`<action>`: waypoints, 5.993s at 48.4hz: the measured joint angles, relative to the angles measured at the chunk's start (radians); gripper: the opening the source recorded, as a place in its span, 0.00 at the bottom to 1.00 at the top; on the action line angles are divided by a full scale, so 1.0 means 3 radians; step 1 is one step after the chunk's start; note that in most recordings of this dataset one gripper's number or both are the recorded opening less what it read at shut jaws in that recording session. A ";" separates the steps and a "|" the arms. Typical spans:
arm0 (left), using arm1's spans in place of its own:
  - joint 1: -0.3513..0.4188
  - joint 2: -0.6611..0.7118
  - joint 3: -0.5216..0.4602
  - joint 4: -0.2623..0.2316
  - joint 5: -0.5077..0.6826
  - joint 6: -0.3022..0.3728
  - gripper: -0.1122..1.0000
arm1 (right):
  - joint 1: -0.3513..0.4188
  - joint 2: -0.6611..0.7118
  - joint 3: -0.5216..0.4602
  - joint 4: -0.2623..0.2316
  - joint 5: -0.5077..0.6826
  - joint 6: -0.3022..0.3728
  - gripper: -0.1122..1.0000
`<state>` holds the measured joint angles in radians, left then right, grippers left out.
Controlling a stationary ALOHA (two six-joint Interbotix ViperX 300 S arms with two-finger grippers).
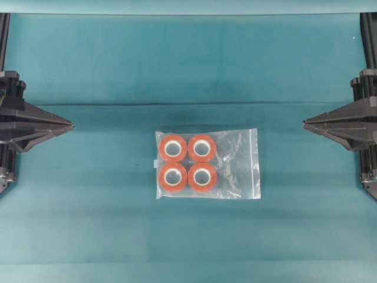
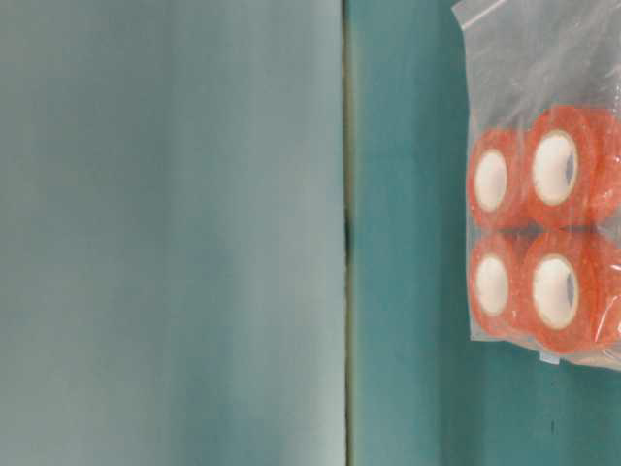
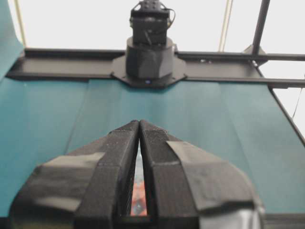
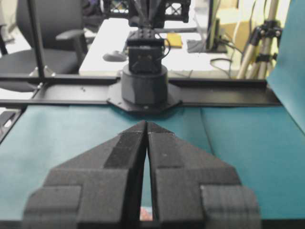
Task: Hand over the clear zip bag and make it stand upright.
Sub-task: 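Move the right gripper to the right edge of the clear zip bag, then close the right gripper on the bag's right edge, then lift the bag with the right gripper and swing it toward center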
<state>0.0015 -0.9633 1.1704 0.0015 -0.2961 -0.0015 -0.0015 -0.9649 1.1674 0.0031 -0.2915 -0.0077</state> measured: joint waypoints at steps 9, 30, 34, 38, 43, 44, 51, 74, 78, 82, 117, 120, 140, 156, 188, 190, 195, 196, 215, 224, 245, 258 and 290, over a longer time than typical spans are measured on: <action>-0.0015 0.0199 -0.0291 0.0005 0.0020 -0.0020 0.09 | -0.0164 0.0072 -0.0082 0.0430 0.0399 0.0159 0.10; -0.0056 0.0741 -0.0731 0.0026 0.0281 0.0072 0.09 | -0.0424 0.0353 -0.0281 0.1350 0.1534 0.1478 0.10; -0.0056 0.0762 -0.0736 0.0026 0.0291 0.0143 0.09 | -0.0445 0.0435 -0.0245 0.1365 0.1534 0.1846 0.10; -0.0056 0.0757 -0.0741 0.0026 0.0297 0.0210 0.09 | -0.0465 0.0537 -0.0179 0.1375 0.1534 0.2132 0.10; -0.0056 0.0747 -0.0741 0.0026 0.0297 0.0256 0.09 | -0.0470 0.0695 -0.0118 0.1375 0.1534 0.2444 0.10; -0.0056 0.0747 -0.0741 0.0026 0.0297 0.0256 0.09 | -0.0470 0.0726 -0.0102 0.1375 0.1534 0.2490 0.10; -0.0056 0.0747 -0.0741 0.0026 0.0302 0.0256 0.09 | -0.0470 0.0926 -0.0026 0.1375 0.1468 0.2684 0.10; -0.0056 0.0966 -0.0798 0.0026 0.0317 0.0240 0.09 | -0.0445 0.1375 0.0000 0.1401 0.1263 0.2940 0.67; -0.0051 0.1007 -0.0813 0.0026 0.0322 0.0251 0.09 | -0.0440 0.1437 0.0010 0.1401 0.1268 0.3017 0.86; -0.0051 0.1053 -0.0833 0.0031 0.0322 0.0245 0.09 | -0.0440 0.1524 0.0015 0.1401 0.1258 0.3083 0.94; 0.0118 0.1043 -0.0844 0.0031 0.0486 0.0225 0.09 | 0.0000 0.2572 -0.0082 0.1406 0.0307 0.3646 0.93; 0.0118 0.1043 -0.0844 0.0031 0.0501 0.0235 0.09 | 0.0000 0.2659 -0.0123 0.1411 0.0230 0.3646 0.93; 0.0159 0.1028 -0.0844 0.0031 0.0568 0.0215 0.09 | 0.0015 0.3083 -0.0399 0.1411 0.0102 0.3671 0.93; 0.0164 0.1012 -0.0839 0.0026 0.0568 0.0230 0.09 | 0.0036 0.3196 -0.0450 0.1411 0.0026 0.3676 0.92; 0.0159 0.1012 -0.0839 0.0031 0.0562 0.0245 0.09 | 0.0036 0.3293 -0.0450 0.1406 0.0153 0.3646 0.13; 0.0164 0.1012 -0.0844 0.0031 0.0568 0.0220 0.09 | 0.0036 0.3293 -0.0455 0.1406 0.0153 0.3625 0.13; 0.0138 0.1012 -0.0839 0.0026 0.0568 0.0184 0.09 | 0.0036 0.3278 -0.0455 0.1406 0.0153 0.3564 0.13; 0.0128 0.1012 -0.0839 0.0026 0.0573 0.0164 0.09 | 0.0036 0.3272 -0.0455 0.1401 0.0153 0.3543 0.13; 0.0123 0.1028 -0.0839 0.0026 0.0614 -0.0046 0.09 | -0.0107 0.2848 -0.0823 0.1294 0.0936 0.2792 0.13; 0.0133 0.1028 -0.0839 0.0031 0.0629 -0.0128 0.09 | -0.0256 0.2720 -0.1161 0.1243 0.1667 0.2352 0.13; 0.0153 0.1125 -0.1012 0.0031 0.0844 -0.0240 0.09 | -0.0506 0.2700 -0.1943 0.1069 0.2843 0.1749 0.13; 0.0312 0.1217 -0.1089 0.0026 0.0854 -0.0133 0.09 | -0.0675 0.2705 -0.2332 0.1038 0.3533 0.1508 0.13; 0.0343 0.1294 -0.1099 0.0026 0.0680 -0.0256 0.92 | -0.0823 0.3160 -0.3370 0.1018 0.5016 0.0348 0.13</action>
<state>0.1043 -0.5752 0.8406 0.0092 -0.0920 -0.0782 -0.2485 -0.0169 0.1565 0.3083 1.2134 0.0966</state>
